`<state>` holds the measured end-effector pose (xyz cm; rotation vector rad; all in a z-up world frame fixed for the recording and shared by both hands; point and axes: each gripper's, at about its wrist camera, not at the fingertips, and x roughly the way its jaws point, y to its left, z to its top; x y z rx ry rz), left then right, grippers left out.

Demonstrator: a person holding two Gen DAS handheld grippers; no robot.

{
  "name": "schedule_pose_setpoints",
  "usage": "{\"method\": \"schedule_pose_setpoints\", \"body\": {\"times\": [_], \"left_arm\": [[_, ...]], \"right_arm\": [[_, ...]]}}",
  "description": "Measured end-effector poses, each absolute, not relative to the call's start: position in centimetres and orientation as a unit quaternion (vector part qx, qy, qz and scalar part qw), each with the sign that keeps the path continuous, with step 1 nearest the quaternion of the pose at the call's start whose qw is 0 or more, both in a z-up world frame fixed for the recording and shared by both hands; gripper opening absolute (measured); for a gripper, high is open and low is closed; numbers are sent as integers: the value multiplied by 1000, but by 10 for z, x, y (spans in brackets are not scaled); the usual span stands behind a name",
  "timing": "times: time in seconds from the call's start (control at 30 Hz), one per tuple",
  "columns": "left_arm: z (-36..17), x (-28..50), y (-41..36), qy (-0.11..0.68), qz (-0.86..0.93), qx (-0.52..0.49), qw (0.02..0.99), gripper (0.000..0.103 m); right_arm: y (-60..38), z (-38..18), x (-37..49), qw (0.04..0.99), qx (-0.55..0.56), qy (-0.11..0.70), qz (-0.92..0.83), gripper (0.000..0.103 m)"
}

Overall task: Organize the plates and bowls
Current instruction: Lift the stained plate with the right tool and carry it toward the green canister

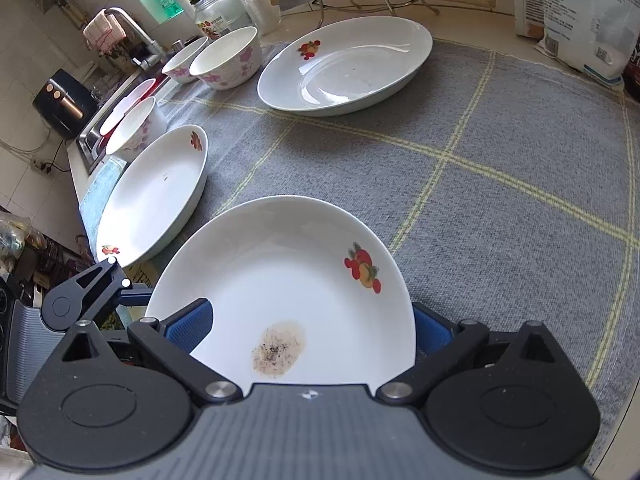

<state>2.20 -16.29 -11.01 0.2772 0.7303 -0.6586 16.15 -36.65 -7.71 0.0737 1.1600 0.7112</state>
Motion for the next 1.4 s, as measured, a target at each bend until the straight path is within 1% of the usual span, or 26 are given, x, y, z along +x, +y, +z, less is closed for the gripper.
{"method": "schedule_pose_setpoints", "body": {"times": [0.23, 0.7, 0.93, 1.4], "left_arm": [[-111, 26, -163, 345, -335, 141, 865, 103], [-113, 28, -163, 338, -353, 149, 860, 103], [-110, 25, -167, 329, -354, 166, 859, 101], [-104, 28, -170, 337, -357, 168, 855, 101]], "right_arm": [[-361, -76, 159, 777, 11, 539, 326, 103], [-363, -75, 171, 751, 34, 563, 344, 103], [-363, -74, 170, 750, 37, 564, 344, 103], [-363, -71, 169, 752, 34, 565, 338, 103]]}}
